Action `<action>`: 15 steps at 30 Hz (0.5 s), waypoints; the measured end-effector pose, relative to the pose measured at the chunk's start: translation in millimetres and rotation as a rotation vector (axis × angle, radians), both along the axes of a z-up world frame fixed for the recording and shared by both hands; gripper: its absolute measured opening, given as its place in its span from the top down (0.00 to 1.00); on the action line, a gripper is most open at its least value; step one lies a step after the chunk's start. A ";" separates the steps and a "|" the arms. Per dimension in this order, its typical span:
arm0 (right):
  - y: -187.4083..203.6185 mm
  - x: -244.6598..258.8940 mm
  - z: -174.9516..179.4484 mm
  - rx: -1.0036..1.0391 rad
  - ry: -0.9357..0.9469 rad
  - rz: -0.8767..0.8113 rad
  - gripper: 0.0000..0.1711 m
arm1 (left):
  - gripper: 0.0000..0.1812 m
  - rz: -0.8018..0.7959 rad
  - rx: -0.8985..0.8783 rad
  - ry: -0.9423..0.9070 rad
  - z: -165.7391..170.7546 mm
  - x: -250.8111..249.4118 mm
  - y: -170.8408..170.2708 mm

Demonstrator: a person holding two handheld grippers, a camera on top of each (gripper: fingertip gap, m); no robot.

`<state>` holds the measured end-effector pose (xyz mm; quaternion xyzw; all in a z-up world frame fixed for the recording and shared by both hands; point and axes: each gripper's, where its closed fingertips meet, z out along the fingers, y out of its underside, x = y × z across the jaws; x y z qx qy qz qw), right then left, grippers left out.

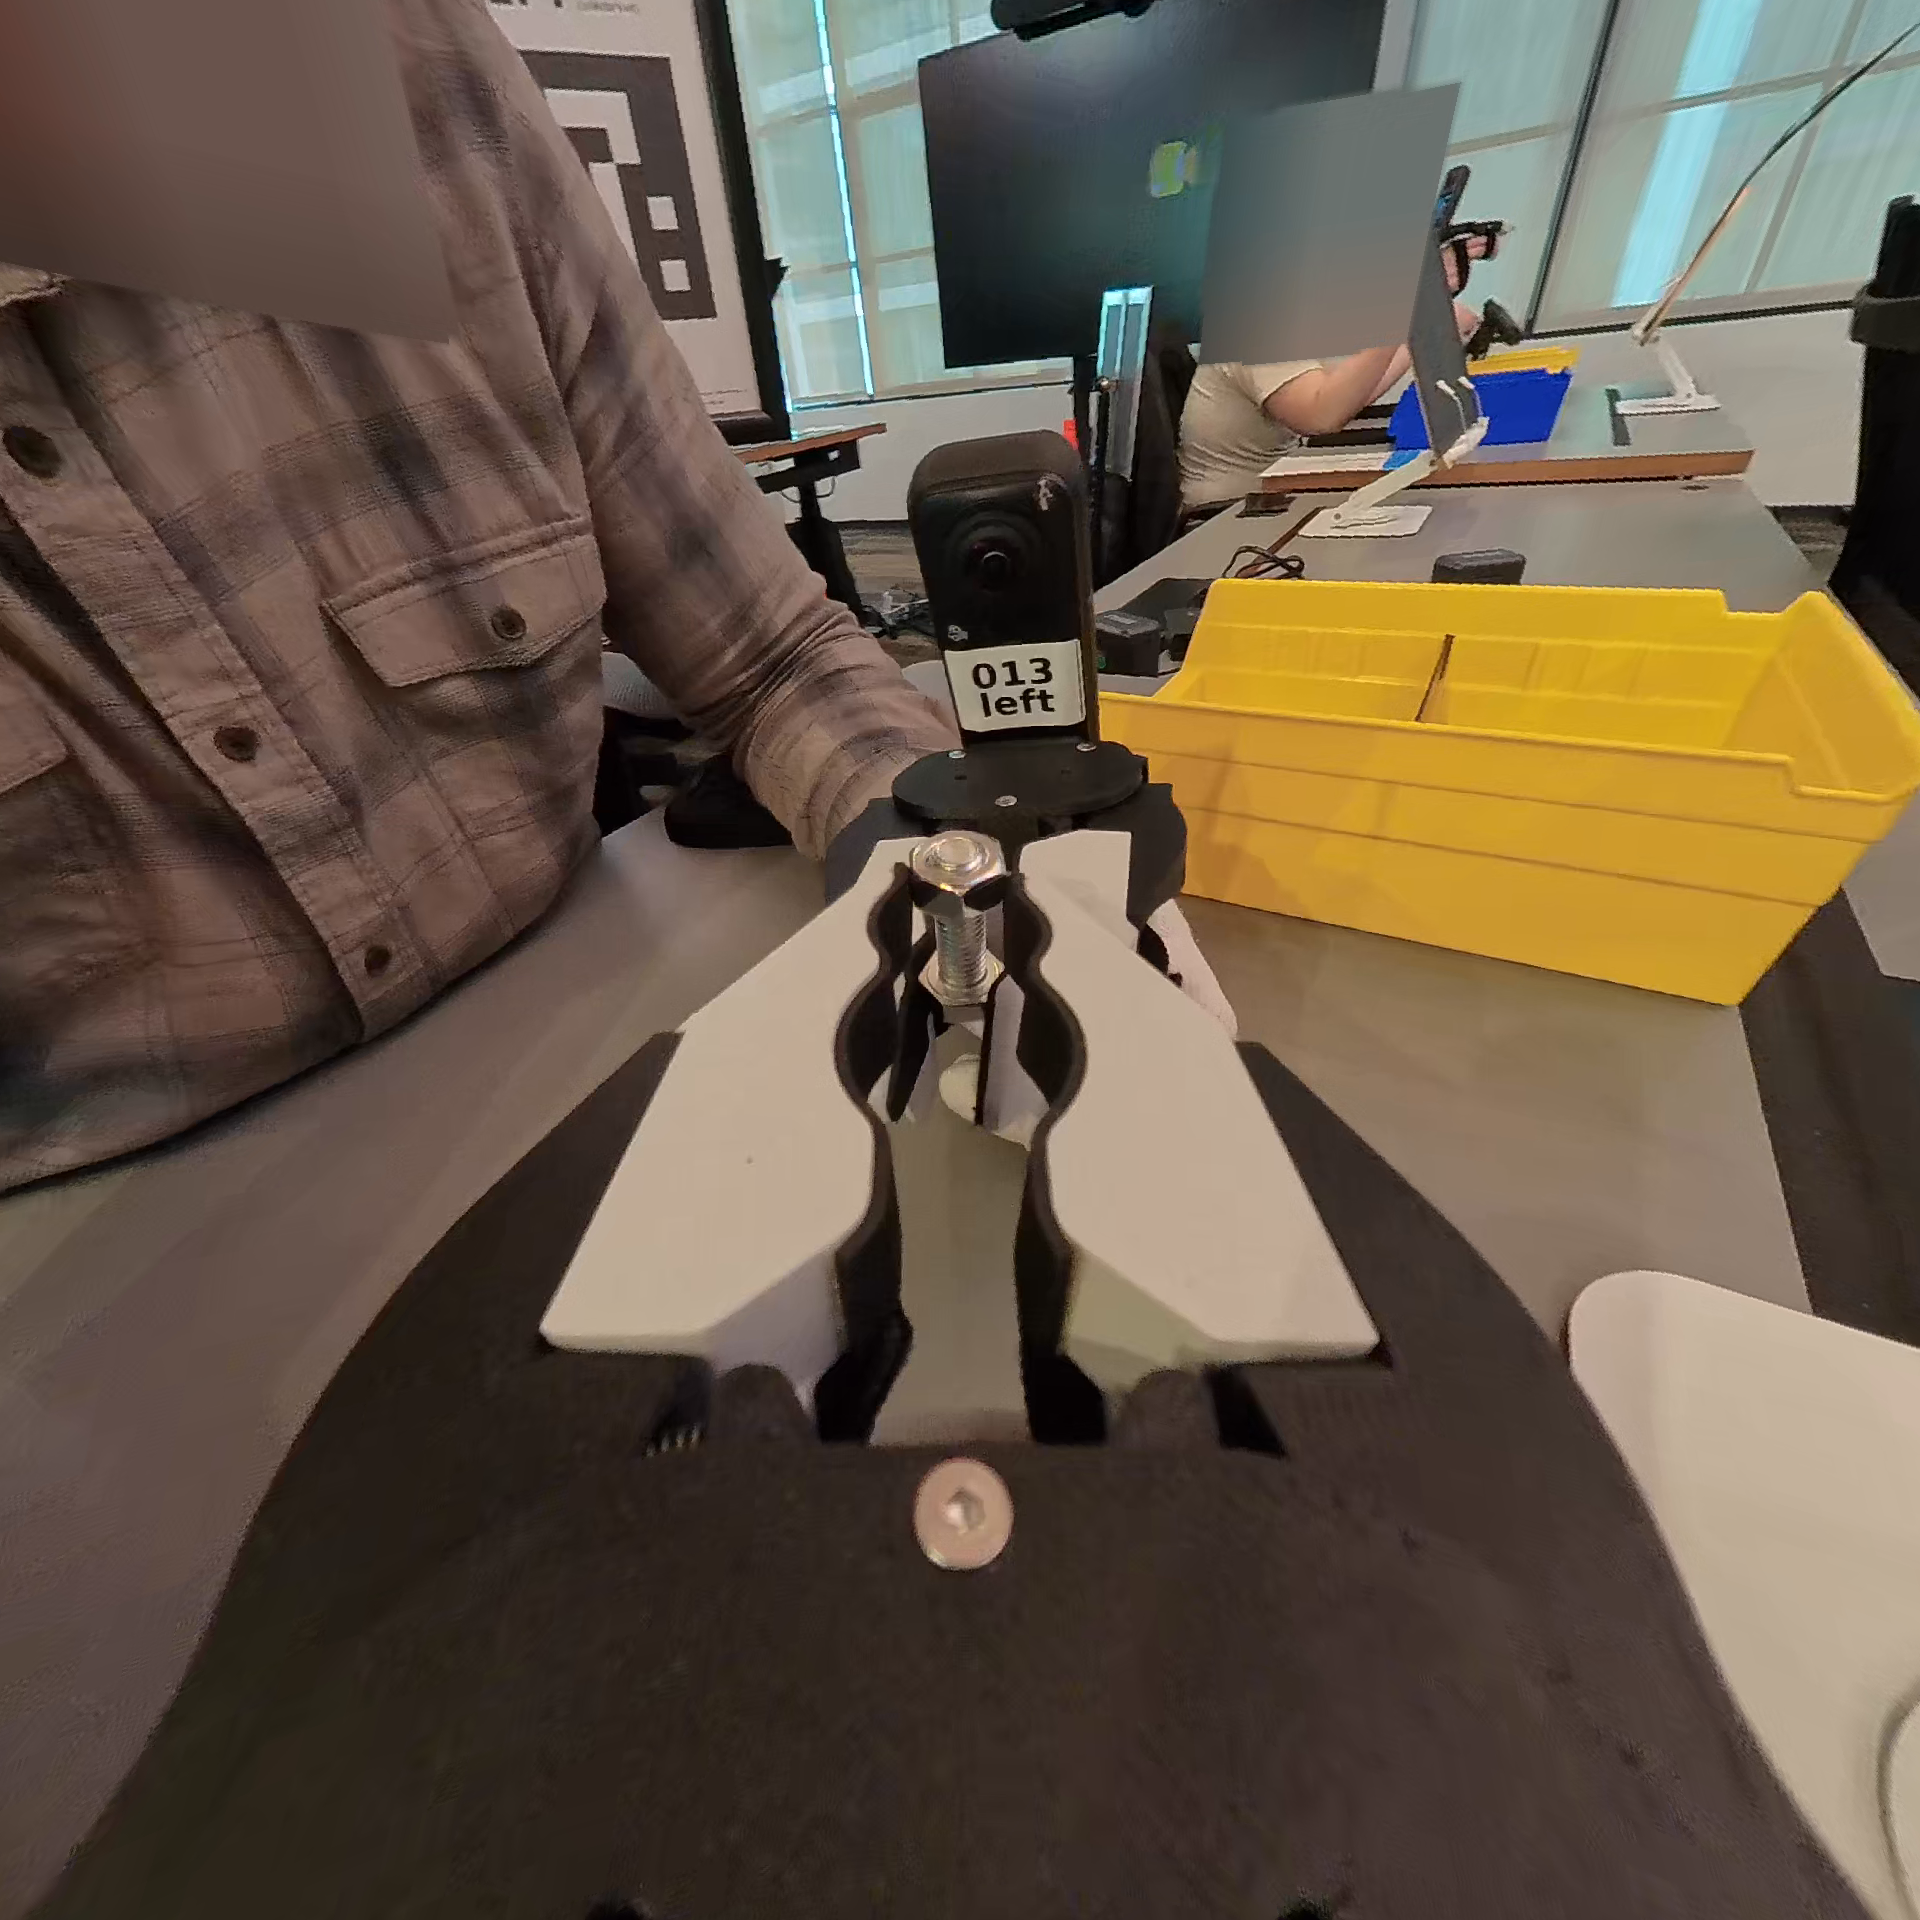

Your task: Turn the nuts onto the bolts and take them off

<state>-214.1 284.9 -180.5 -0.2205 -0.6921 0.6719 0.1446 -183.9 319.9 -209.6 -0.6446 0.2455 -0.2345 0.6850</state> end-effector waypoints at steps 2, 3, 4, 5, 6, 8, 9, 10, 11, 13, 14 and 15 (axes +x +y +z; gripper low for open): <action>-0.1 -1.0 0.1 0.005 0.007 -0.039 0.91 | 0.92 0.004 0.001 0.000 0.1 -0.3 0.2; -0.1 -2.0 0.1 0.007 0.006 -0.064 0.91 | 0.92 0.006 0.000 -0.003 0.2 -0.9 0.4; -0.5 -2.5 0.0 0.012 0.004 -0.088 0.91 | 0.92 0.006 -0.001 -0.003 0.2 -0.8 0.4; -1.3 -2.7 0.0 0.024 0.008 -0.114 0.92 | 0.92 0.008 0.001 0.001 0.1 -0.5 0.4; -2.0 -3.2 -0.1 0.038 0.013 -0.142 0.92 | 0.92 0.011 0.003 0.004 0.0 -0.4 0.3; -2.0 -5.4 -0.4 0.051 0.010 -0.209 0.92 | 0.92 0.018 0.000 -0.002 0.2 -1.8 1.1; -1.0 -6.9 -0.3 0.056 0.011 -0.253 0.92 | 0.92 0.022 -0.003 -0.008 0.3 -2.8 1.6; -0.1 -7.4 -0.5 0.063 0.012 -0.295 0.92 | 0.92 0.023 -0.004 -0.008 0.2 -3.0 1.8; 0.7 -7.1 -0.7 0.075 0.015 -0.337 0.92 | 0.92 0.025 -0.004 -0.003 -0.1 -2.6 1.9; 2.3 -5.7 -1.4 0.091 0.016 -0.426 0.92 | 0.92 0.029 -0.004 0.008 -0.8 -1.7 2.2; 3.0 -4.9 -1.8 0.094 0.014 -0.470 0.91 | 0.92 0.031 -0.004 0.014 -1.2 -1.1 2.3; 3.6 -4.2 -2.0 0.097 0.015 -0.515 0.92 | 0.92 0.031 -0.003 0.019 -1.4 -0.6 2.2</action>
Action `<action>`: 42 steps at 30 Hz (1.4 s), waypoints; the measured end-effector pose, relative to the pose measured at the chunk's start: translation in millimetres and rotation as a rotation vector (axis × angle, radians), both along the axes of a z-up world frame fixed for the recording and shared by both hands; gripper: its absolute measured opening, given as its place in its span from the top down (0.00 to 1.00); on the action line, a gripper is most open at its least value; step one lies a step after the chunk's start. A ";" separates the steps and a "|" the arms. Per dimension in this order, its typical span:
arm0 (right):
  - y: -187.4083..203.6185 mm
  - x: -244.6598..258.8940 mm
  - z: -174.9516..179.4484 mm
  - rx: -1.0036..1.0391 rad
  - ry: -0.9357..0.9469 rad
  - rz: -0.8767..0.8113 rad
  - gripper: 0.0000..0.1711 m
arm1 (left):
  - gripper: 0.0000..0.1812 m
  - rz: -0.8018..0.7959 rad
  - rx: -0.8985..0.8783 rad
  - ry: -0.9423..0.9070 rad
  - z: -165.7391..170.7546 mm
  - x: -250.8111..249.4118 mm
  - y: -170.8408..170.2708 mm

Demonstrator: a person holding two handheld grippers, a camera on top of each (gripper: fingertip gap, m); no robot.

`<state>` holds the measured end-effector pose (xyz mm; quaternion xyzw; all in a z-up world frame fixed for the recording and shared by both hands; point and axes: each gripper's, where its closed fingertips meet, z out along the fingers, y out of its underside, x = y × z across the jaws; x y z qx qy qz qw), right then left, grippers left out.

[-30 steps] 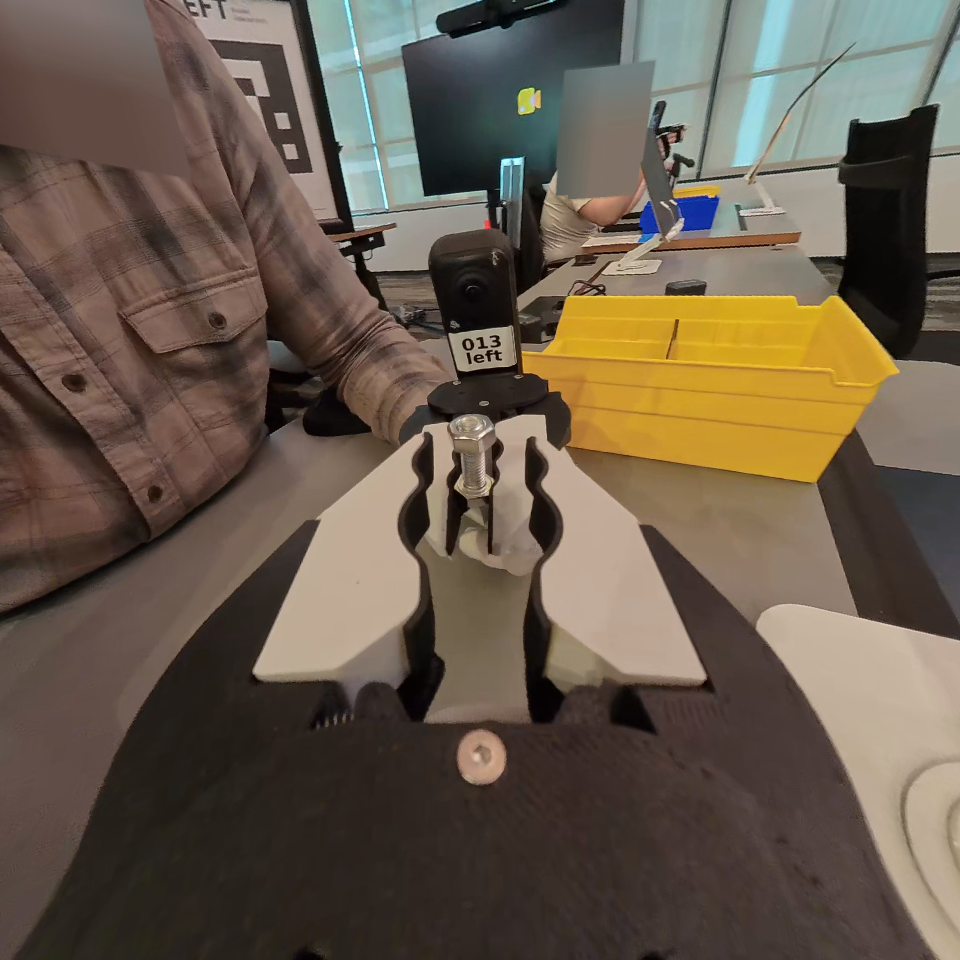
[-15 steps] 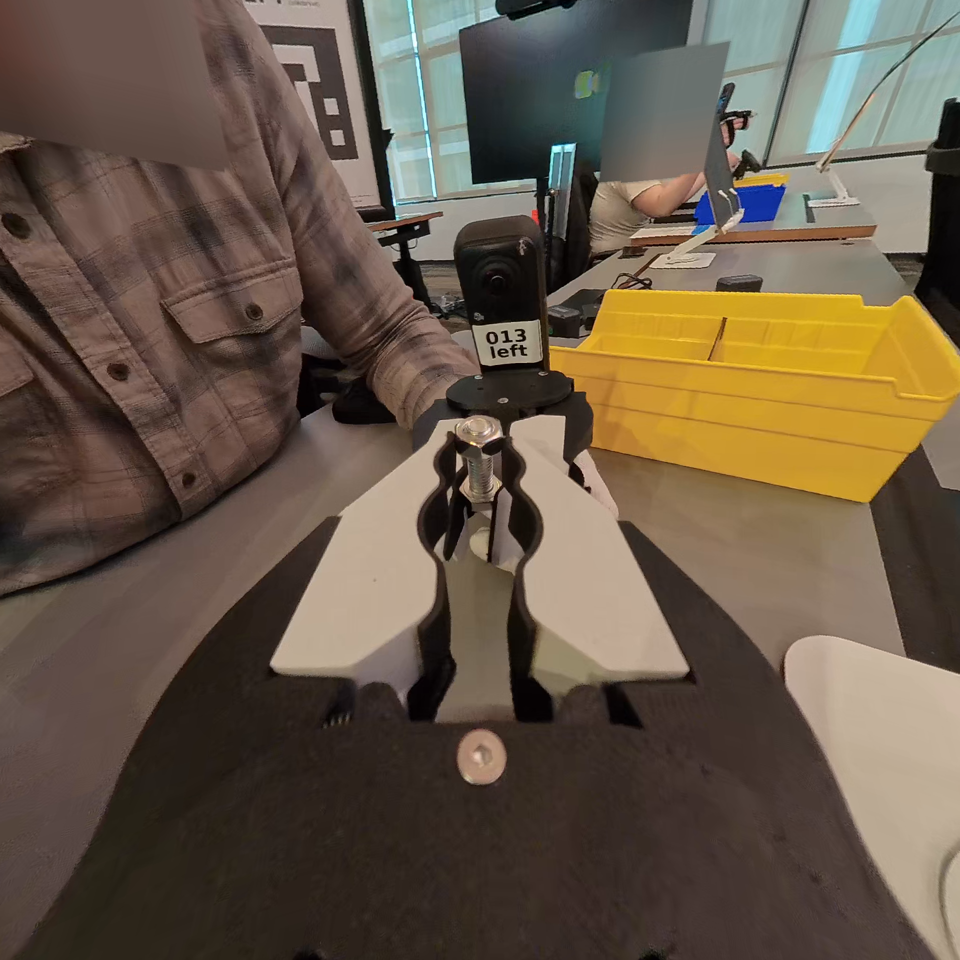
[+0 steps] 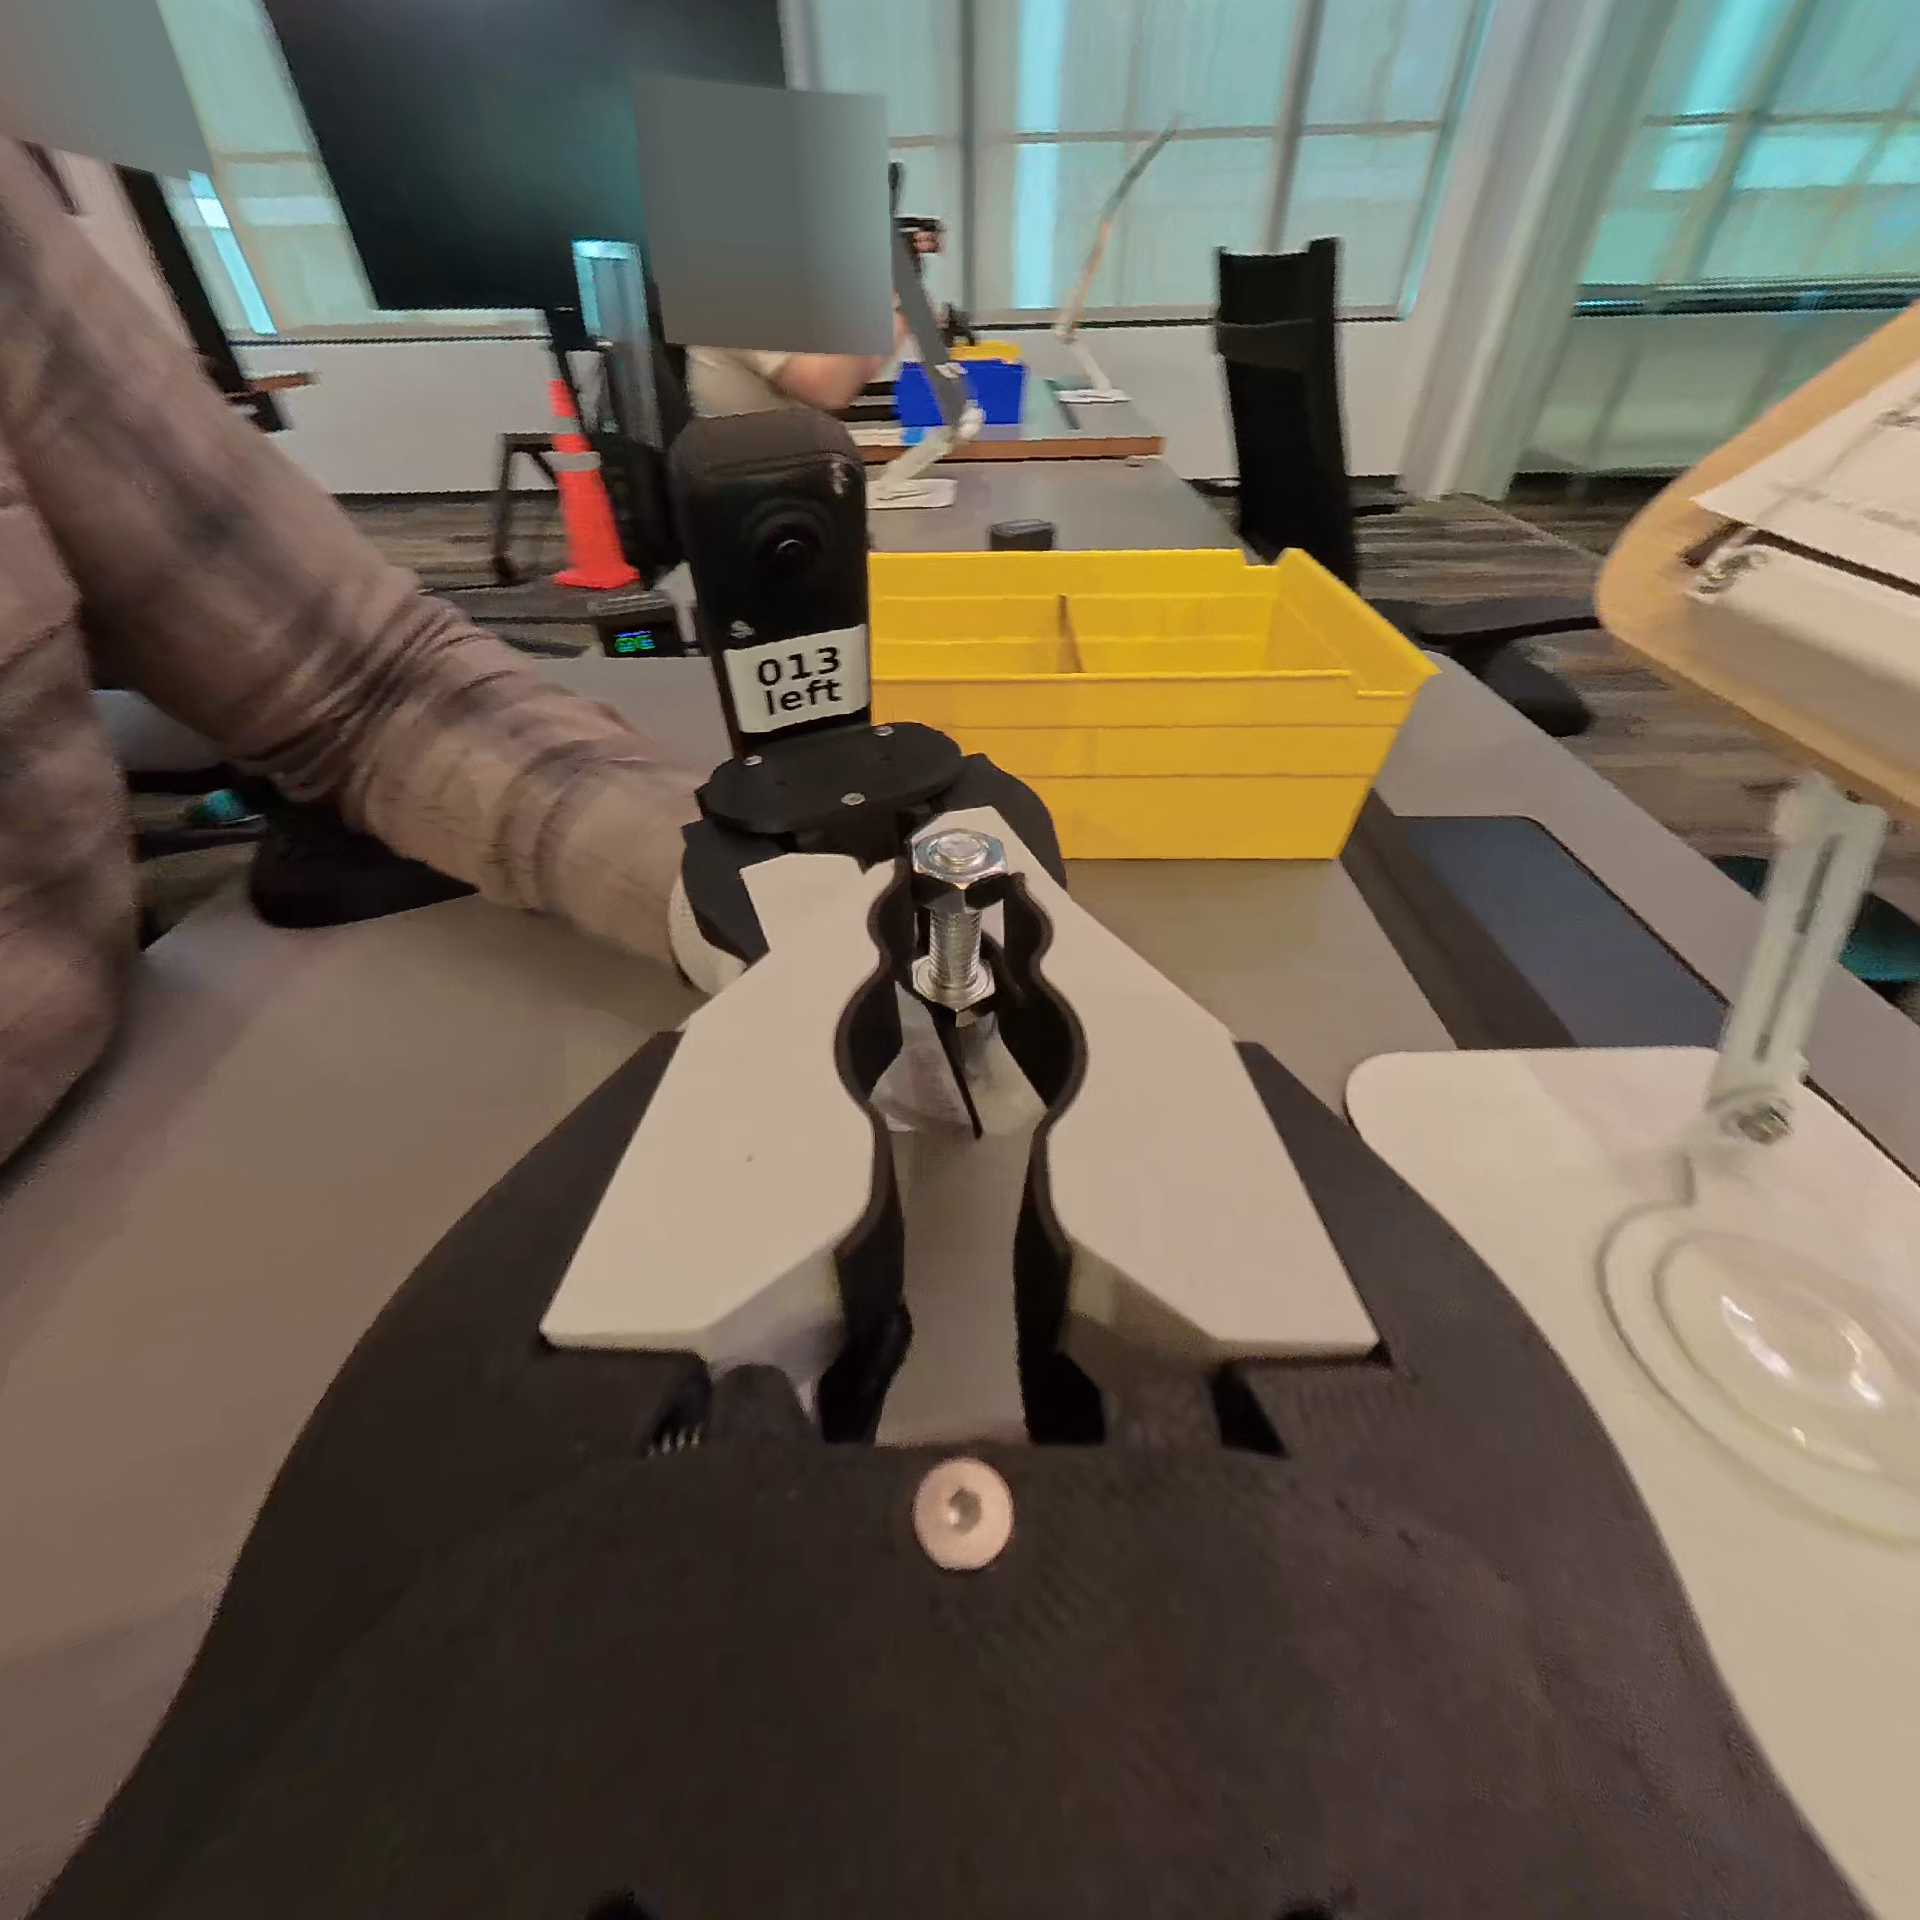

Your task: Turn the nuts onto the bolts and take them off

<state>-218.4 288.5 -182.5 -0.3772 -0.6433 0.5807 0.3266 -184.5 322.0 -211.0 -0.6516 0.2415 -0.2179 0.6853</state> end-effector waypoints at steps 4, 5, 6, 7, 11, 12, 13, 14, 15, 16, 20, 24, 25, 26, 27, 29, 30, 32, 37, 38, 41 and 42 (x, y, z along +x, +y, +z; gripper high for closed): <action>2.0 -1.0 -0.1 0.015 0.022 -0.194 0.91 | 0.92 0.007 0.000 -0.001 0.1 -0.8 0.4; 2.3 -1.9 0.2 0.020 0.027 -0.243 0.91 | 0.92 0.011 0.000 -0.003 0.3 -1.4 0.6; 3.2 -2.8 0.2 0.026 0.033 -0.297 0.92 | 0.92 0.015 -0.002 -0.008 0.4 -2.3 1.1; 3.8 -3.6 0.2 0.031 0.039 -0.352 0.92 | 0.92 0.016 -0.003 -0.010 0.5 -2.7 1.2; 7.0 -4.4 0.2 0.042 0.071 -0.575 0.91 | 0.92 0.022 -0.005 -0.010 0.2 -3.4 1.9; 8.8 -4.0 0.0 0.041 0.079 -0.638 0.91 | 0.92 0.024 -0.008 -0.009 -0.2 -3.4 2.3; 11.0 -3.3 -0.3 0.047 0.086 -0.700 0.91 | 0.92 0.027 -0.009 -0.007 -0.4 -3.5 2.7; 12.5 -2.6 -0.6 0.049 0.092 -0.759 0.91 | 0.92 0.028 -0.010 -0.004 -0.7 -3.2 2.9; 13.2 -2.1 -0.6 0.040 0.101 -0.816 0.91 | 0.92 0.027 -0.010 -0.002 -0.8 -3.0 2.8; 13.0 -2.0 -0.6 0.033 0.110 -0.868 0.91 | 0.92 0.028 -0.009 -0.001 -0.8 -2.9 2.7; 14.3 -5.3 0.3 0.062 0.127 -1.012 0.91 | 0.92 0.035 -0.012 -0.021 0.3 -5.9 3.6; 15.4 -7.4 0.8 0.032 0.135 -1.062 0.91 | 0.92 0.037 -0.014 -0.034 0.9 -7.6 4.0; 15.1 -7.4 1.5 0.048 0.132 -1.062 0.91 | 0.92 0.035 -0.011 -0.035 1.4 -7.7 3.8; 14.6 -7.5 1.7 0.054 0.129 -1.051 0.91 | 0.92 0.037 -0.009 -0.031 1.2 -7.9 3.8; 14.6 -7.3 1.5 0.050 0.122 -1.035 0.91 | 0.92 0.035 -0.010 -0.031 1.1 -7.7 3.9; 16.5 -4.4 2.0 0.035 0.103 -1.019 0.84 | 0.92 0.029 0.001 -0.019 1.3 -5.9 2.7; 16.8 -1.8 5.9 0.024 0.120 -1.012 0.74 | 0.92 0.026 0.002 -0.013 1.2 -5.0 2.4; 14.4 2.1 12.1 0.060 0.124 -0.966 0.66 | 0.92 0.023 0.004 -0.013 1.2 -4.8 2.1; 5.0 6.9 31.3 0.076 0.104 -0.632 0.71 | 0.92 0.015 0.005 -0.011 1.2 -3.8 1.4; -1.2 6.7 32.8 0.062 0.091 -0.516 0.73 | 0.92 0.014 0.006 -0.013 1.3 -3.8 1.2; -2.9 6.8 31.2 0.077 0.059 -0.300 0.72 | 0.92 0.009 0.007 -0.016 1.7 -3.7 0.8; 2.8 5.1 31.6 0.078 0.061 -0.277 0.71 | 0.92 0.010 0.009 -0.013 1.7 -3.4 0.6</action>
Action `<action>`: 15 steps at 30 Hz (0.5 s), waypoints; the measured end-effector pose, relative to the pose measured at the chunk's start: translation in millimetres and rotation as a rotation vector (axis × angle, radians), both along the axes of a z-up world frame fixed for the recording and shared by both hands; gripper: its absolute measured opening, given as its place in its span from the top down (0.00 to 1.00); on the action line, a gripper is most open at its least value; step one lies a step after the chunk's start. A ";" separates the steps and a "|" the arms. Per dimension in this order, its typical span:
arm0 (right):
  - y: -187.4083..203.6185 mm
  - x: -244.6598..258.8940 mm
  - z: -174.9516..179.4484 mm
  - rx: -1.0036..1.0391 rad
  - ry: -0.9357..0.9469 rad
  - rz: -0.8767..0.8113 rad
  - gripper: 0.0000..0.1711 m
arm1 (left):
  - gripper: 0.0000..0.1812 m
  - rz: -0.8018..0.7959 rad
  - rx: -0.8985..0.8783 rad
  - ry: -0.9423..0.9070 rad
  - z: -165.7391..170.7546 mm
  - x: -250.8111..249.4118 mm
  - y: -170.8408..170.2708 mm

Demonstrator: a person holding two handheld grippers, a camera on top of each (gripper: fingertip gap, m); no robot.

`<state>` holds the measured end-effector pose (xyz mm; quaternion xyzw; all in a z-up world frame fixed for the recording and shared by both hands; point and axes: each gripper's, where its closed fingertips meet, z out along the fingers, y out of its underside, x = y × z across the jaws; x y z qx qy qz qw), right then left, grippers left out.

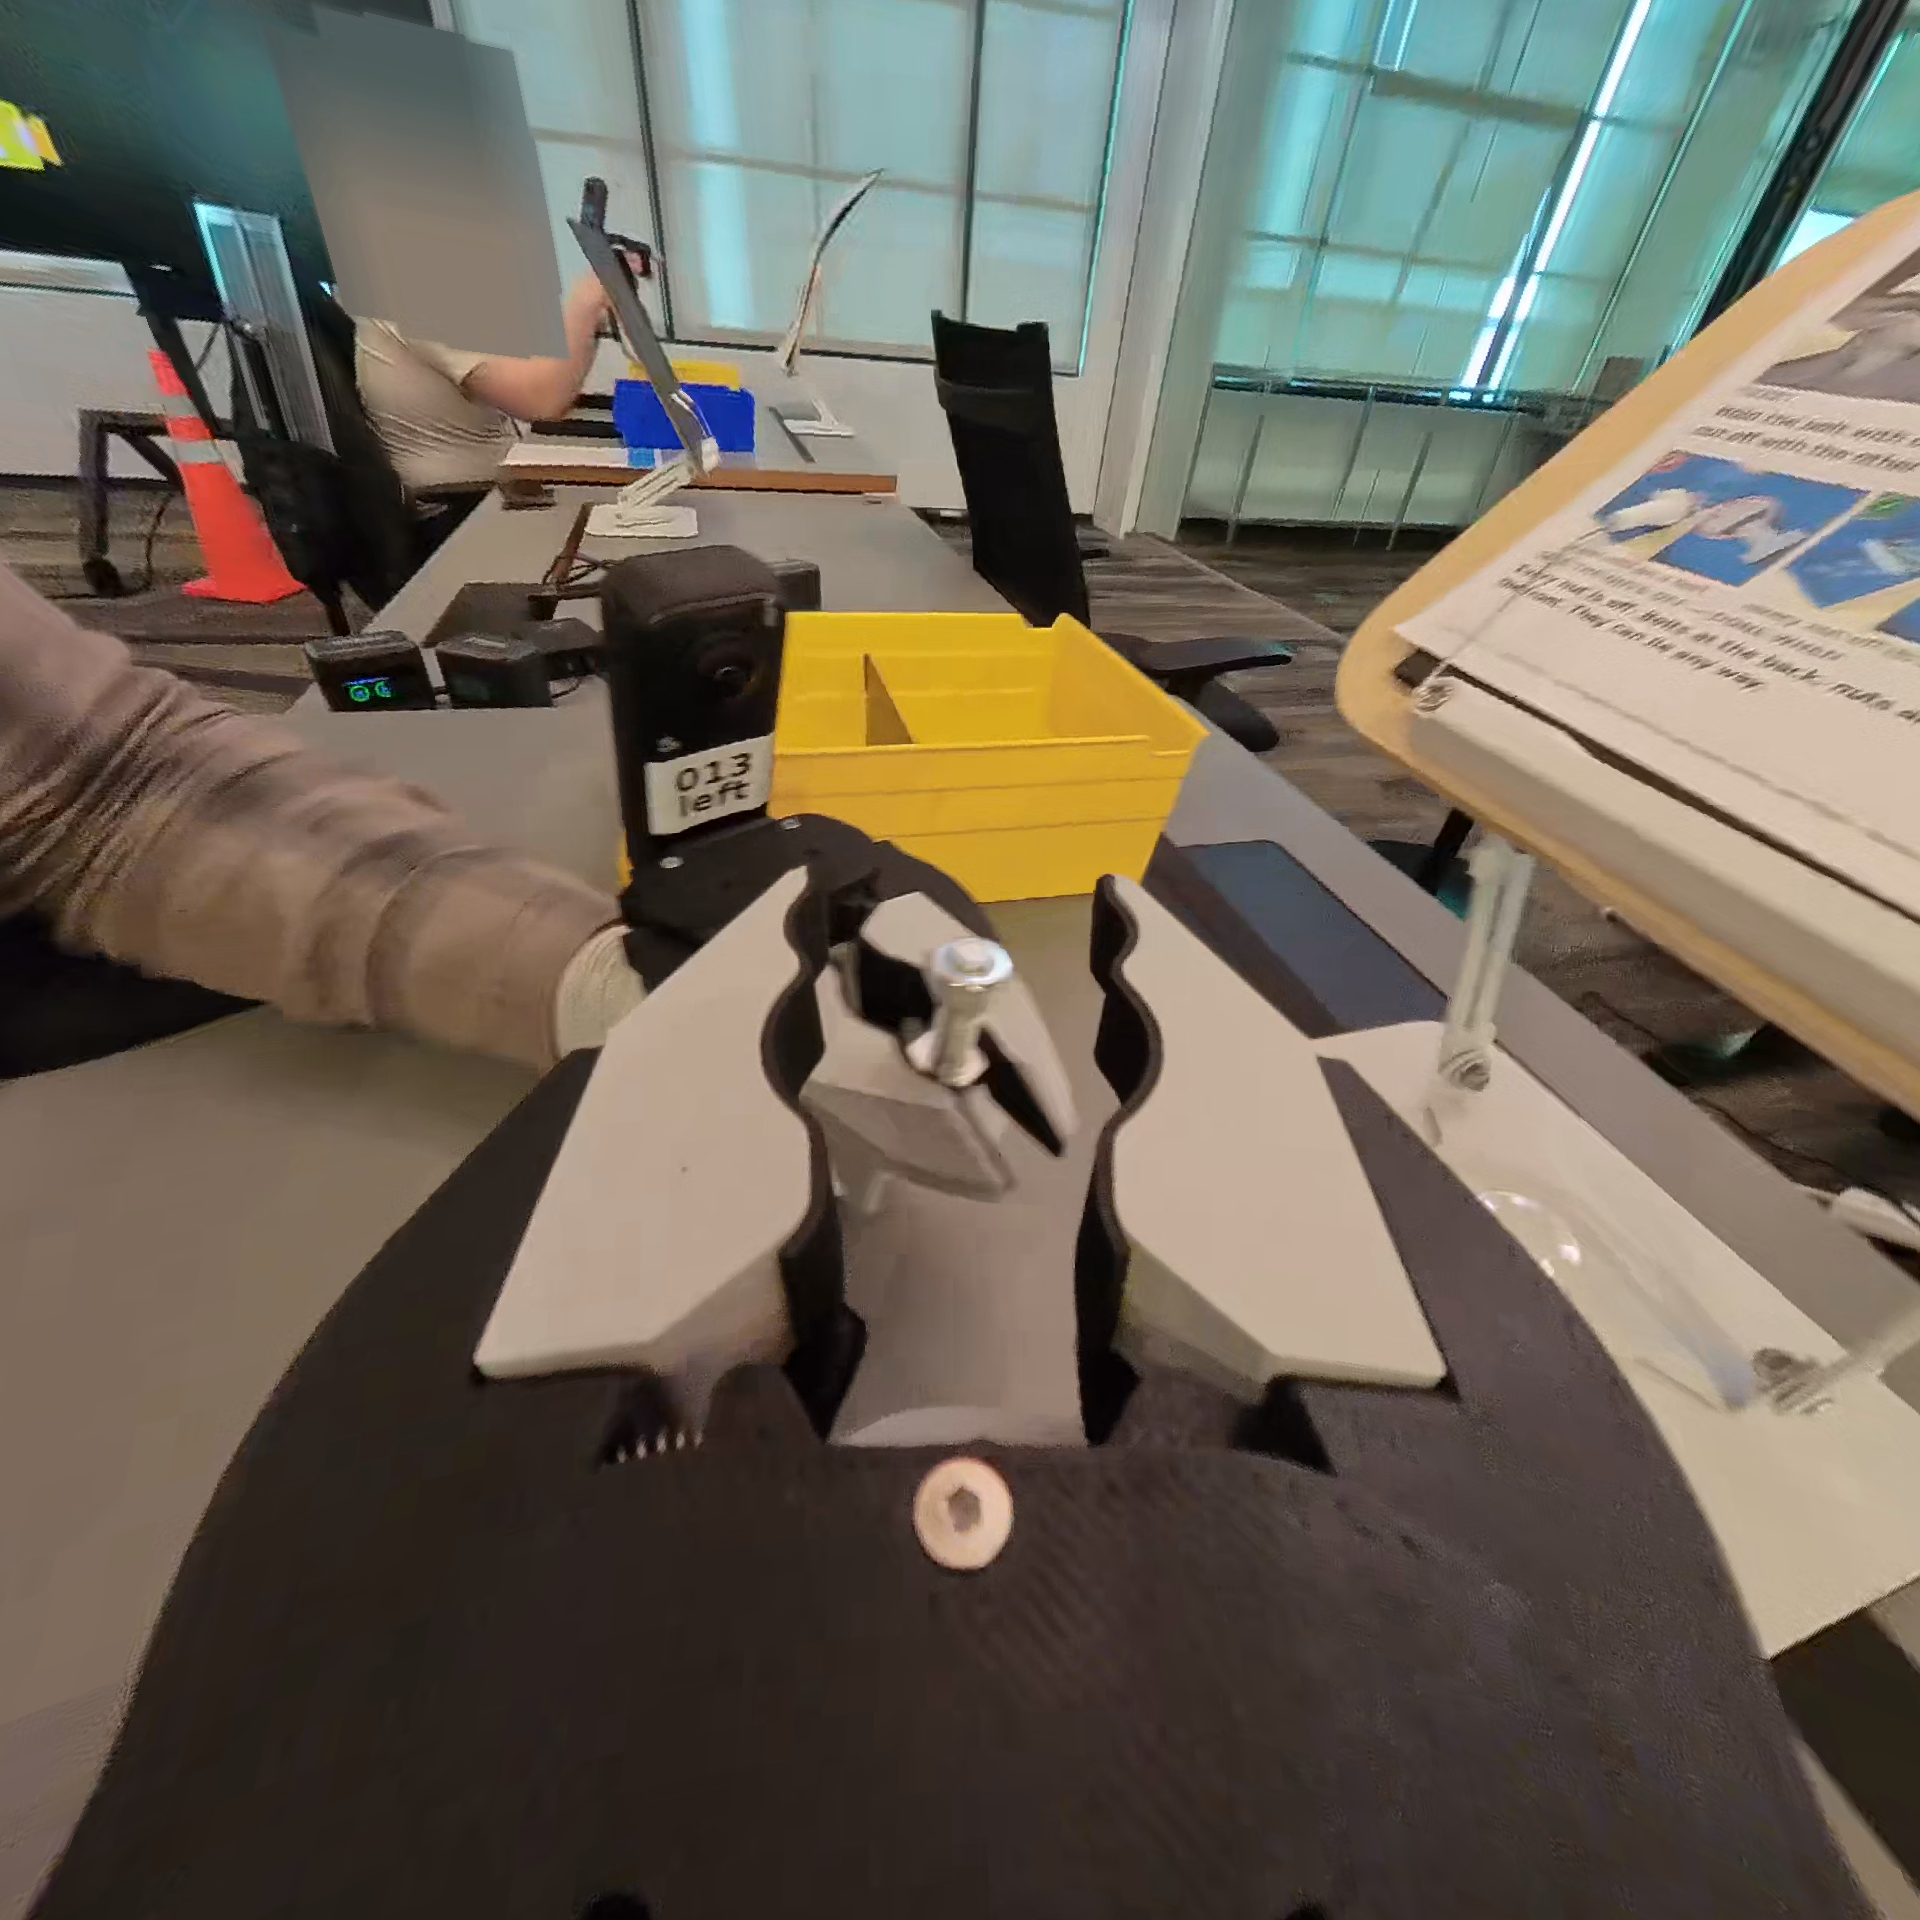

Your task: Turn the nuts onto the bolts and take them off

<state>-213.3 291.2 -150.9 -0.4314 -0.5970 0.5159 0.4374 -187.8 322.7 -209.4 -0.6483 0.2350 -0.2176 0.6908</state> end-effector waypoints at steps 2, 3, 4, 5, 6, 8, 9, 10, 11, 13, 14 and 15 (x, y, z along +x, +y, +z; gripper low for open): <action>6.6 -3.0 4.3 -0.017 0.036 0.068 0.72 | 0.92 -0.002 0.003 0.005 0.0 0.8 -0.5; 5.9 -3.3 6.0 -0.043 0.048 0.126 0.73 | 0.92 -0.004 0.003 0.005 -0.1 1.0 -0.6; 6.1 -3.7 6.1 -0.064 0.048 0.176 0.73 | 0.92 -0.005 0.002 0.003 0.0 0.9 -0.5; 5.3 -3.8 3.7 -0.074 0.034 0.229 0.73 | 0.92 -0.007 0.002 -0.001 0.2 0.6 -0.7; 3.6 -3.4 0.2 -0.072 0.014 0.281 0.74 | 0.92 -0.009 0.001 -0.004 0.3 0.4 -0.6; -0.1 -1.9 -5.2 -0.064 -0.018 0.377 0.75 | 0.92 -0.012 0.000 -0.008 0.6 0.3 -0.9; -2.0 -0.4 -7.0 -0.071 -0.034 0.428 0.75 | 0.92 -0.016 -0.001 -0.011 0.6 0.6 -1.1; -2.7 1.2 -7.5 -0.077 -0.042 0.472 0.76 | 0.92 -0.019 -0.002 -0.013 0.7 0.7 -1.2; -2.3 2.3 -6.9 -0.084 -0.044 0.511 0.77 | 0.92 -0.022 -0.002 -0.013 0.7 1.0 -1.5; -1.1 3.8 -6.1 -0.103 -0.047 0.584 0.78 | 0.92 -0.027 -0.003 -0.016 0.8 1.1 -1.7; -0.8 4.4 -6.5 -0.115 -0.052 0.623 0.78 | 0.92 -0.030 -0.004 -0.018 0.9 1.1 -1.9; -0.3 4.1 -7.6 -0.123 -0.059 0.655 0.78 | 0.92 -0.032 -0.004 -0.020 1.0 1.1 -2.1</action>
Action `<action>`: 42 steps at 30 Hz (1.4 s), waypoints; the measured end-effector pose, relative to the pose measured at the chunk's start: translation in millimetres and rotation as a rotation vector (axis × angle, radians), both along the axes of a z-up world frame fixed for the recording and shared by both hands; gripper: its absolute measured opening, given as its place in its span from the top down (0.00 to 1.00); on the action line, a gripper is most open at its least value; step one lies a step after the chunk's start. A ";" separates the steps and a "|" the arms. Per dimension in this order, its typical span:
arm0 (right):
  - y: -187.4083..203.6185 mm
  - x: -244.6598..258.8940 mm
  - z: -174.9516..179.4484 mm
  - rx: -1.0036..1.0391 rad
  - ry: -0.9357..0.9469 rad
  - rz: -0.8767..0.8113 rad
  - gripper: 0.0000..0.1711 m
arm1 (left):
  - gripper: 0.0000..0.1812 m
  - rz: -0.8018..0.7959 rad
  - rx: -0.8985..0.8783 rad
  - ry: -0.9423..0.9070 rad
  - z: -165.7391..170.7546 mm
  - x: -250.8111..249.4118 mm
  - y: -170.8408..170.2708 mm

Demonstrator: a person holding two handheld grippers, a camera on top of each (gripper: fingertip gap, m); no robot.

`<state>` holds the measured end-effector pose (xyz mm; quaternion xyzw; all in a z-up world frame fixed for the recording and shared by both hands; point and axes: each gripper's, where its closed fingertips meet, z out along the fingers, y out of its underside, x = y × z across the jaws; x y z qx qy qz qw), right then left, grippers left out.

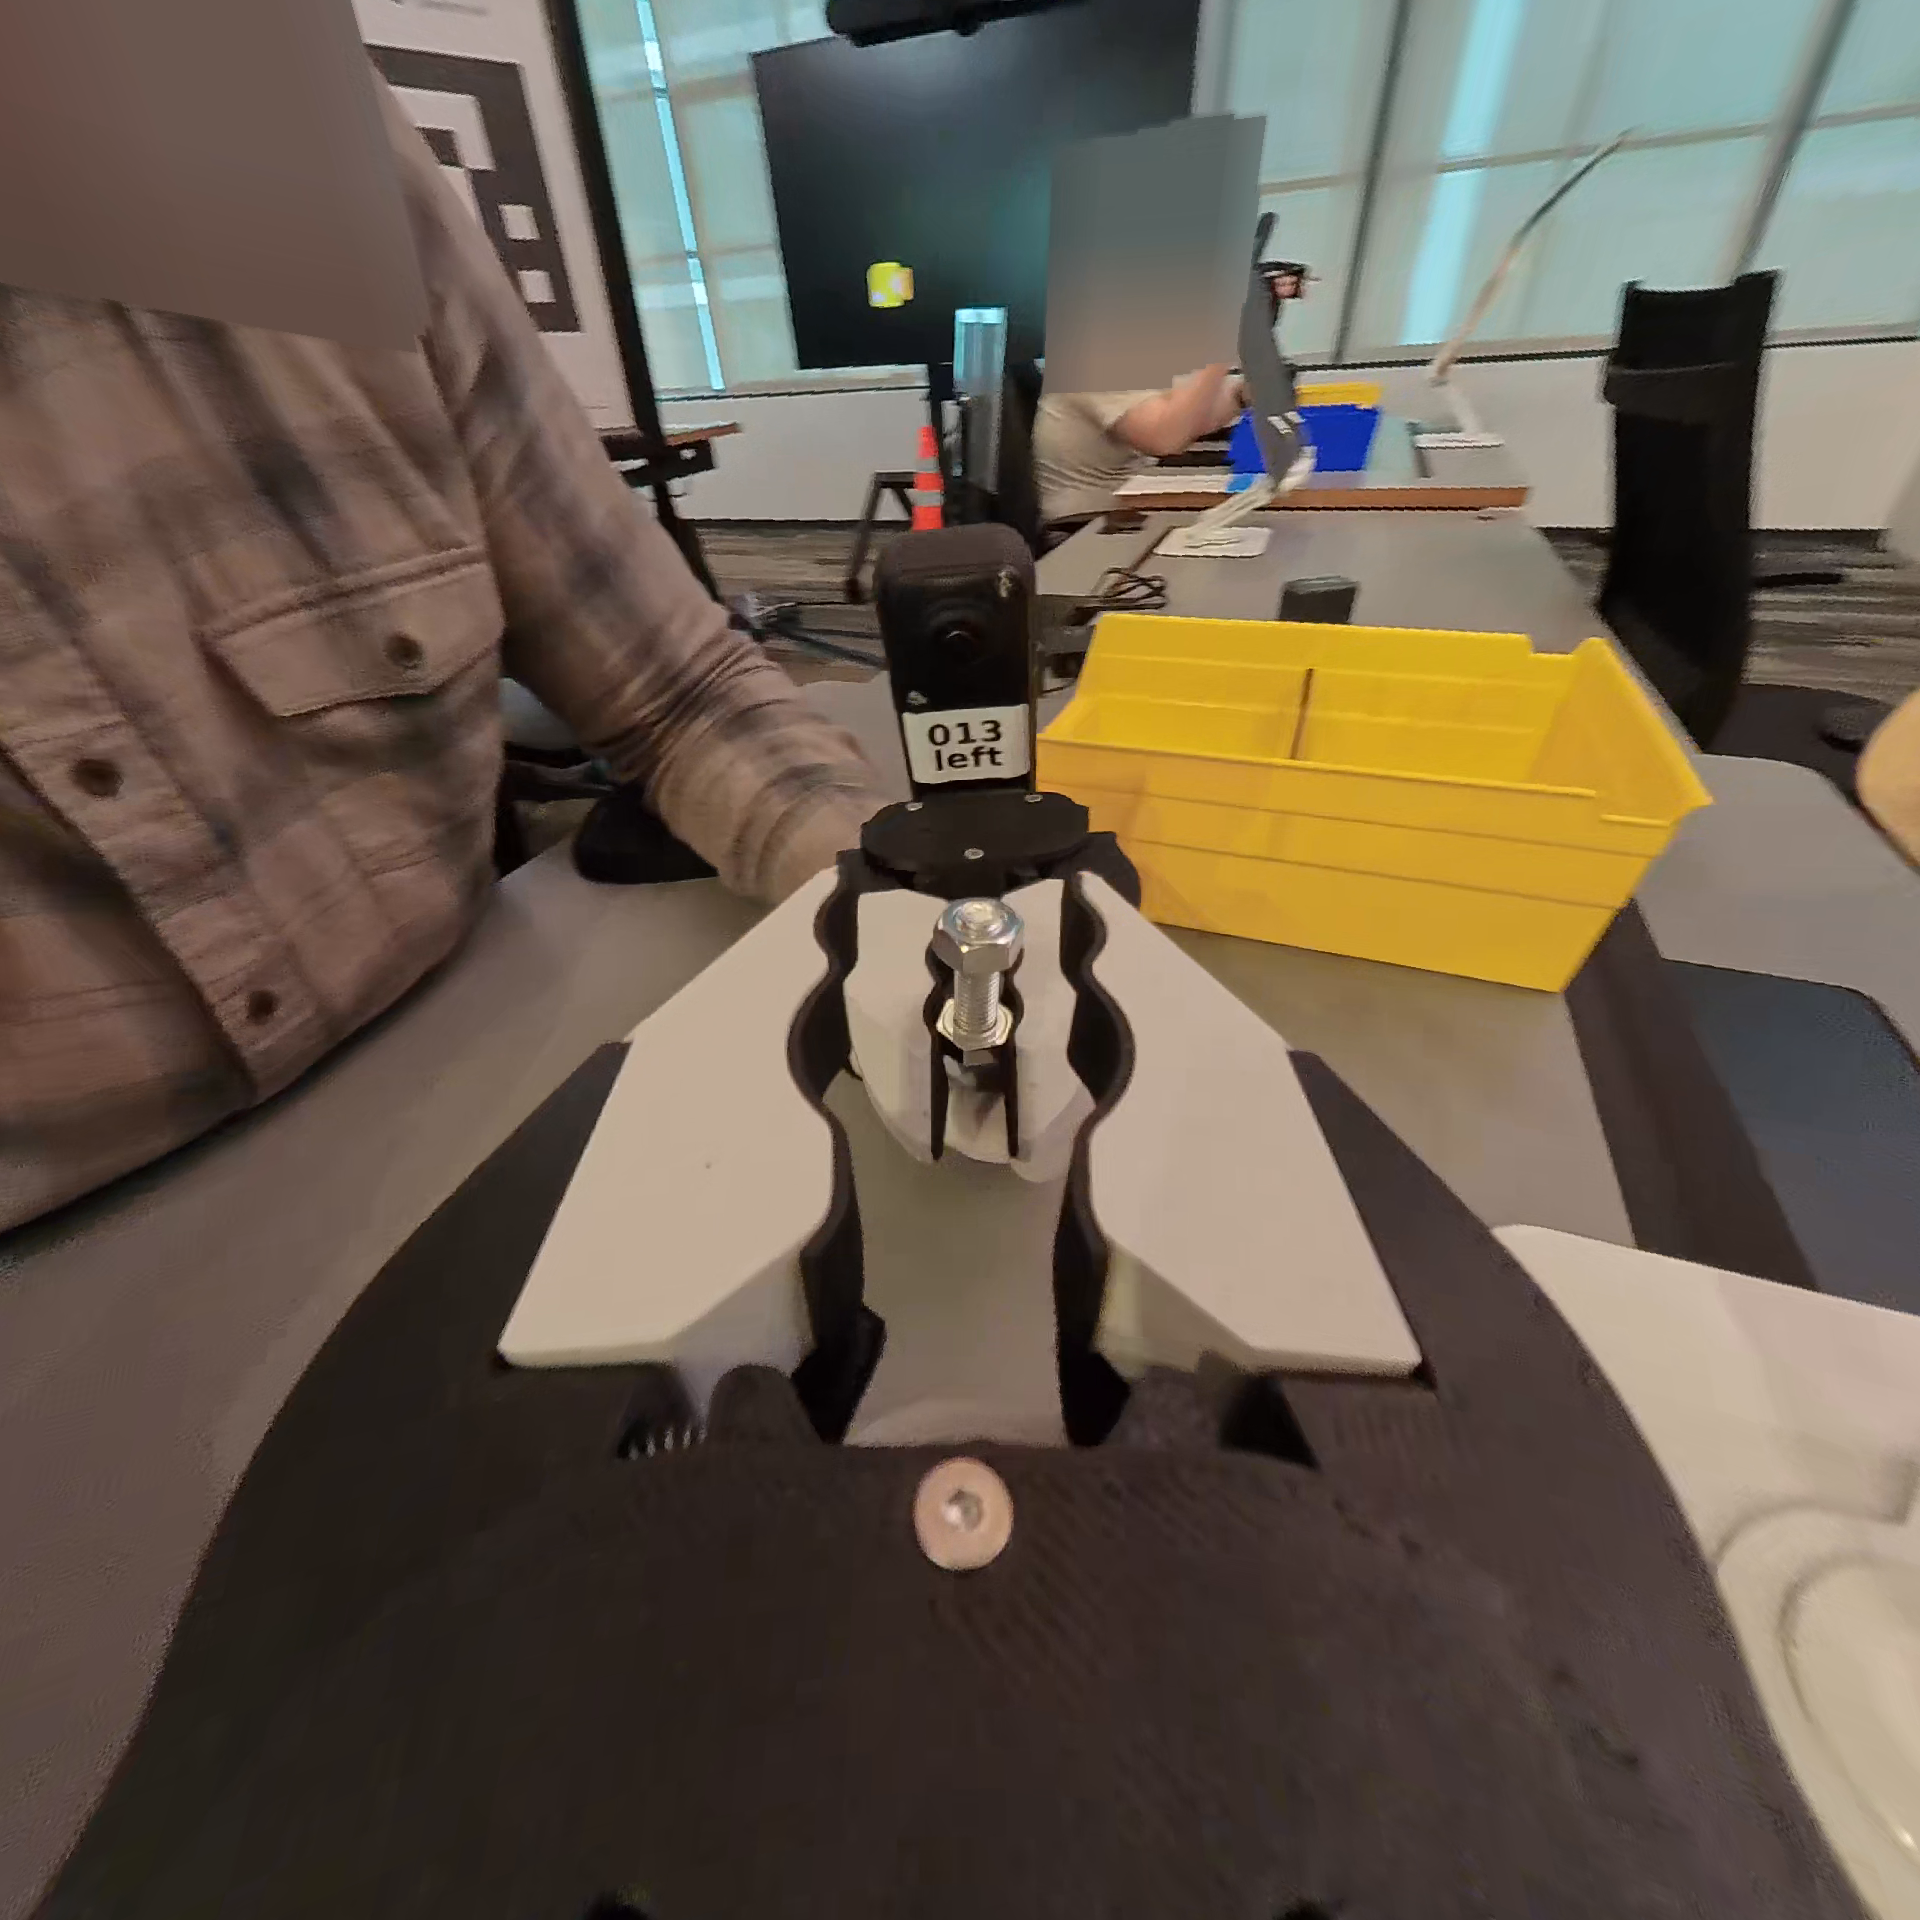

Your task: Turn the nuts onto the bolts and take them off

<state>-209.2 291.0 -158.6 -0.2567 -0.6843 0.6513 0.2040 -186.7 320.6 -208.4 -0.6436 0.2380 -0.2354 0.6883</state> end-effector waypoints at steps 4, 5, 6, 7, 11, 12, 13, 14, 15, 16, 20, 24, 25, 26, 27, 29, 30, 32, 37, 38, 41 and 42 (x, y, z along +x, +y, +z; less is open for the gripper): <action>-1.9 -2.7 -10.1 0.003 -0.034 0.120 0.83 | 0.92 -0.012 -0.002 -0.003 0.0 1.2 -1.0; -3.1 -3.0 -12.0 0.003 -0.040 0.148 0.84 | 0.92 -0.013 -0.002 -0.002 0.0 1.5 -1.2; -4.4 -3.1 -13.1 -0.001 -0.045 0.175 0.85 | 0.92 -0.015 -0.003 -0.002 0.0 1.6 -1.2; -5.6 -2.7 -13.7 -0.005 -0.048 0.200 0.86 | 0.92 -0.017 -0.004 -0.004 0.0 1.7 -1.4; -6.7 -2.4 -13.7 -0.013 -0.043 0.254 0.87 | 0.92 -0.023 -0.006 -0.008 0.2 1.9 -1.9; -6.9 -2.5 -14.6 -0.011 -0.045 0.261 0.87 | 0.92 -0.023 -0.006 -0.009 0.2 1.9 -1.9; -7.1 -2.6 -15.1 -0.012 -0.045 0.266 0.88 | 0.92 -0.026 -0.006 -0.007 0.1 2.4 -2.2; -6.8 -2.8 -15.3 -0.013 -0.044 0.269 0.90 | 0.92 -0.028 -0.005 -0.002 -0.2 3.3 -2.6; -6.6 -2.0 -15.5 -0.013 -0.043 0.274 0.90 | 0.92 -0.028 -0.004 0.001 -0.3 3.9 -2.9; -6.6 -1.6 -15.4 -0.014 -0.042 0.276 0.90 | 0.92 -0.029 -0.004 -0.002 -0.1 4.0 -3.0; -7.4 -2.5 -15.5 -0.009 -0.035 0.257 0.90 | 0.92 -0.022 -0.003 -0.004 0.2 3.4 -2.9; -7.0 -5.9 -15.5 0.007 -0.032 0.186 0.91 | 0.92 -0.010 -0.006 -0.015 0.7 1.0 -1.7; -7.4 -6.5 -15.5 0.011 -0.031 0.164 0.90 | 0.92 -0.010 -0.007 -0.015 0.7 0.9 -1.6; -7.5 -7.1 -15.7 0.019 -0.029 0.137 0.91 | 0.92 -0.008 -0.008 -0.014 0.5 0.7 -1.3; -6.8 -8.2 -15.7 0.026 -0.030 0.100 0.91 | 0.92 0.000 -0.009 -0.018 0.6 -0.5 -0.6; -5.5 -9.9 -16.0 0.040 -0.031 0.012 0.91 | 0.92 0.008 -0.009 -0.015 0.5 -2.2 0.2; -4.5 -10.3 -16.3 0.049 -0.028 -0.037 0.91 | 0.92 0.012 -0.009 -0.011 0.1 -2.8 0.6; -2.6 -10.8 -16.6 0.059 -0.027 -0.140 0.91 | 0.92 0.022 -0.011 -0.011 0.0 -3.6 1.5; 0.4 -13.1 -17.0 0.075 -0.024 -0.425 0.91 | 0.92 0.043 -0.007 -0.007 0.1 -5.7 3.0; 0.4 -13.9 -17.1 0.080 -0.020 -0.486 0.91 | 0.92 0.049 -0.007 -0.006 0.1 -6.2 3.3; 2.3 -15.7 -17.2 0.080 -0.010 -0.687 0.90 | 0.92 0.058 -0.008 -0.011 0.3 -8.0 4.4; 3.1 -15.4 -17.3 0.077 -0.004 -0.757 0.90 | 0.92 0.059 -0.006 -0.006 0.2 -7.6 4.4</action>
